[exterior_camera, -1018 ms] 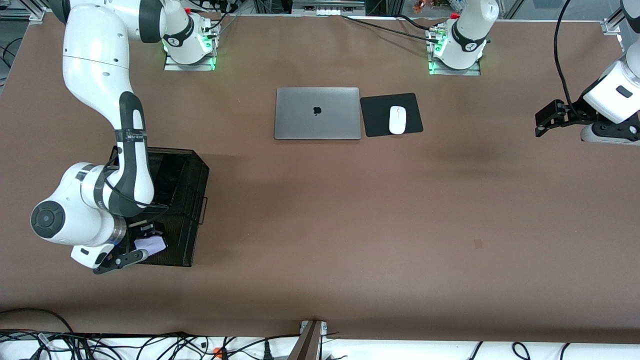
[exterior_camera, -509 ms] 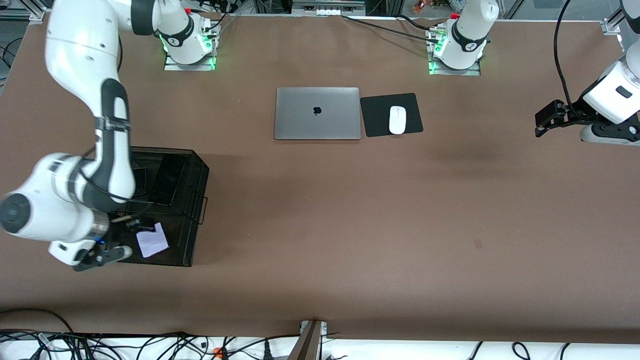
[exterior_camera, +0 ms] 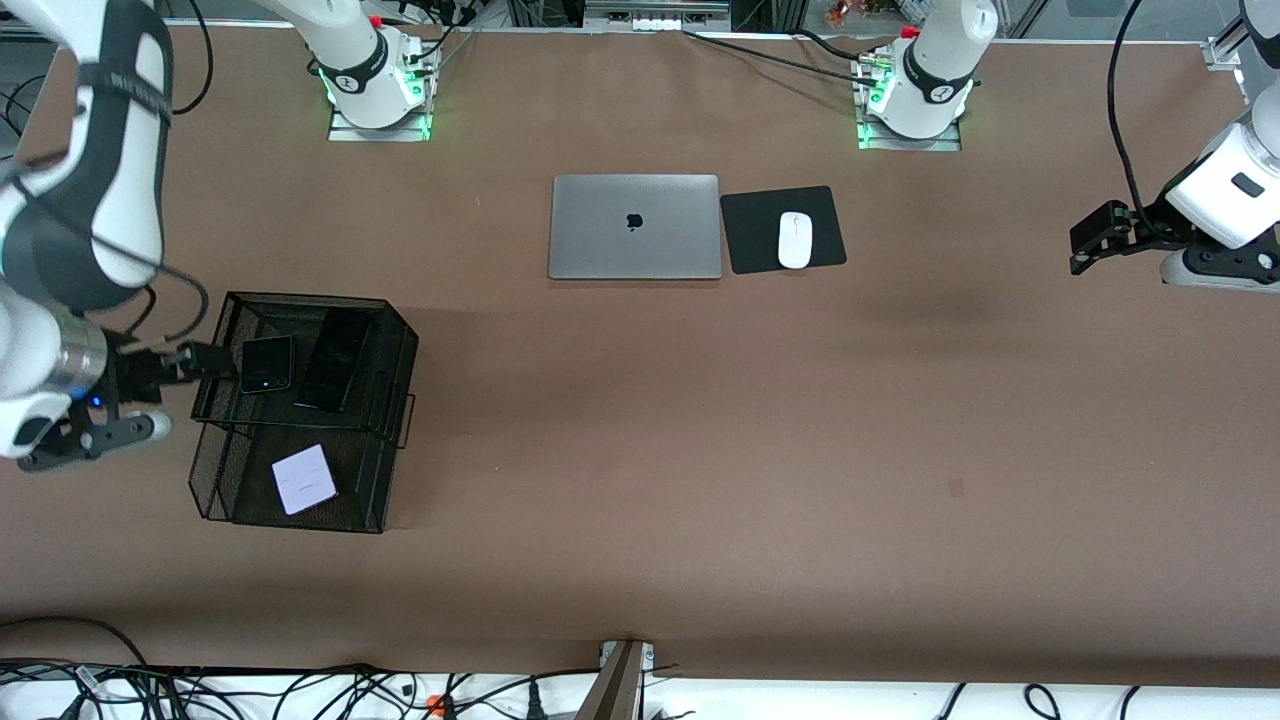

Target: Place phones with both arms

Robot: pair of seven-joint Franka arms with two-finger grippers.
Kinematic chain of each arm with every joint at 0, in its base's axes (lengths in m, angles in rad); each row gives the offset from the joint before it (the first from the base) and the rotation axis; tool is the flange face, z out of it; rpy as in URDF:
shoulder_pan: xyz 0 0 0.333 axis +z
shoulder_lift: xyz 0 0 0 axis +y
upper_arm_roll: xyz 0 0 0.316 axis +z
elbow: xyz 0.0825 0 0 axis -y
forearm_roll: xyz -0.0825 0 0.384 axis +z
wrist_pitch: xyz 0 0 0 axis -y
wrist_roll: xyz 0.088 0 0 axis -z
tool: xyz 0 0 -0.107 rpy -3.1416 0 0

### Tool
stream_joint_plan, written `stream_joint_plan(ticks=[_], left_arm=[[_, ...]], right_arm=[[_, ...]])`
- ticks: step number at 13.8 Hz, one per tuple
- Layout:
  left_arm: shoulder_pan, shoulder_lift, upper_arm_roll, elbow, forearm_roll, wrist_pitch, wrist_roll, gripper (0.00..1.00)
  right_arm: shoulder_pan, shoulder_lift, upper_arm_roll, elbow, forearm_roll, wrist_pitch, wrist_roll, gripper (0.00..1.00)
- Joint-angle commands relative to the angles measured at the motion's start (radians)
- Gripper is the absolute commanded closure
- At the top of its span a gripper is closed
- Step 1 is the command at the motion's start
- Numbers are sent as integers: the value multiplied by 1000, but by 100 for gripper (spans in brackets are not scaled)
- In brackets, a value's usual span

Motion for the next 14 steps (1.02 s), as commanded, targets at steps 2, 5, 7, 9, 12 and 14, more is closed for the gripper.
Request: stream_joint_plan(ticks=[2,5,7,9,12,14], left_arm=[[-2,11,1,27,13,-15,0,0],[-2,11,1,27,13,-15,3,0],[0,11,1,27,13,-15,3,0],[0,11,1,27,13,-16,3,0],[0,11,1,27,13,-22,6,0],[1,11,1,27,13,-22,6,0]], right_arm=[[34,-170,16,-154,-127,-17,118,0],[14,-325,82,-310,-210,36,233,0],[-91,-441,210,-442,-273,110,327,0],[-233,-489,362,-492,-298,122,363,0],[-411,-499,523,-475,-301,115,360,0],[-437,-497,553,-452,-301,101,349,0]])
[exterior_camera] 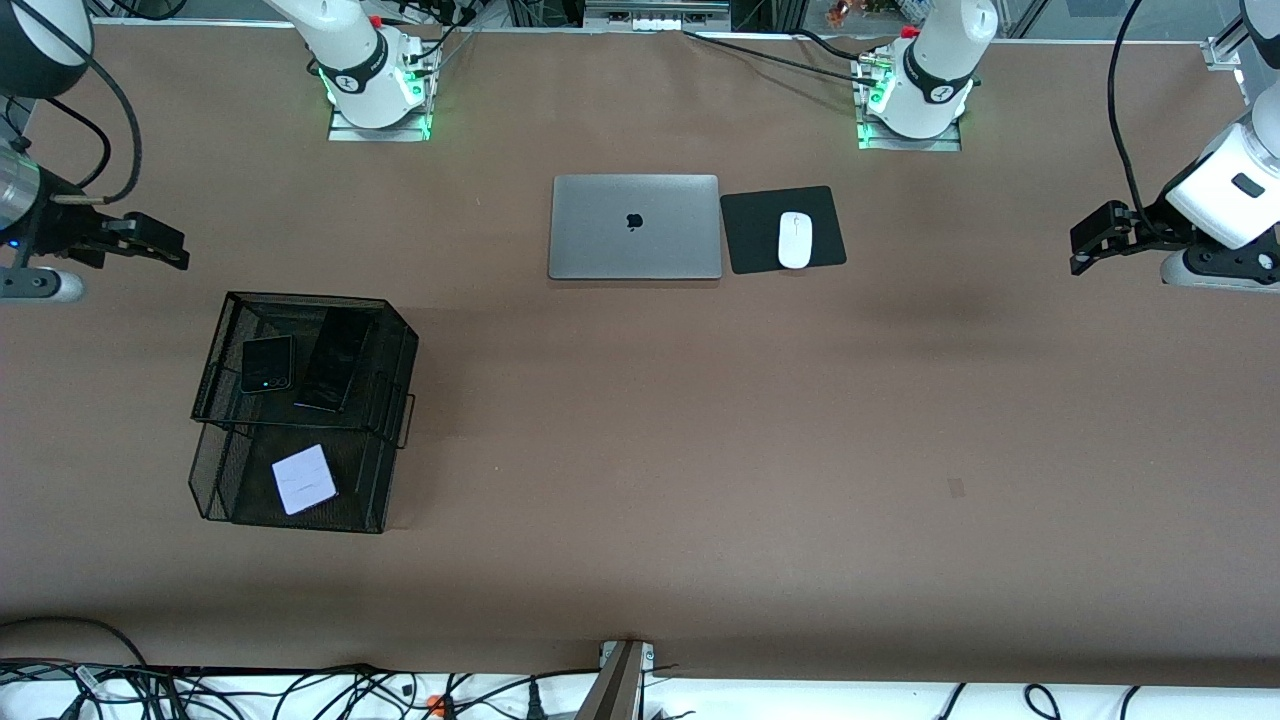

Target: Place phones with both arms

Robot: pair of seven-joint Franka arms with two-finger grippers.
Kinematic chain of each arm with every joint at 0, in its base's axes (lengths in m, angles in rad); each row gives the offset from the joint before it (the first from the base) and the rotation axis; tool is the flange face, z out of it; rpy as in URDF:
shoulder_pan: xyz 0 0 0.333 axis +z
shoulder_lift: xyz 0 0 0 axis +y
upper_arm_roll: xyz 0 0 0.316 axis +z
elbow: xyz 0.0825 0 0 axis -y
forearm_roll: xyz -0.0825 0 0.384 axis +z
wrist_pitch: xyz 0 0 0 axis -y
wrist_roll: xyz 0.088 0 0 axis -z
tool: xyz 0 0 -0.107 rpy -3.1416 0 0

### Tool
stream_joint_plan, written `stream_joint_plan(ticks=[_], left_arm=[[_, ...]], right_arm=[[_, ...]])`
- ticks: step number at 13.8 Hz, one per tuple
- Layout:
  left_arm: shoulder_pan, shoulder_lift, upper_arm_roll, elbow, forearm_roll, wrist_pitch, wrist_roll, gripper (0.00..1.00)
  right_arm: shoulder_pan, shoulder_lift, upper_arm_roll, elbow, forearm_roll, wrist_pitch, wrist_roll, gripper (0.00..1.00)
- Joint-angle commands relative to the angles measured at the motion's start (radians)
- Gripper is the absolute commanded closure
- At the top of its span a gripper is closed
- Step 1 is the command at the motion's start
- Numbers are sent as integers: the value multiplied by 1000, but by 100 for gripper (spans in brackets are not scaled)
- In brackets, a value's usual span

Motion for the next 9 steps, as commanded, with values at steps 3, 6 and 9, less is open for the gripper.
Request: stream_joint_plan(ticks=[3,6,9], left_arm=[[2,10,0,26,13,-21,6,0],[2,10,0,26,13,-21,8,0],[4,10,0,26,13,-24,8,0]], right_arm=[[-45,-7,51,34,-14,-52,3,0],[-45,-7,50,35,-13,-66,12,0],[-47,-9,48,35,-13,-67,15,0]])
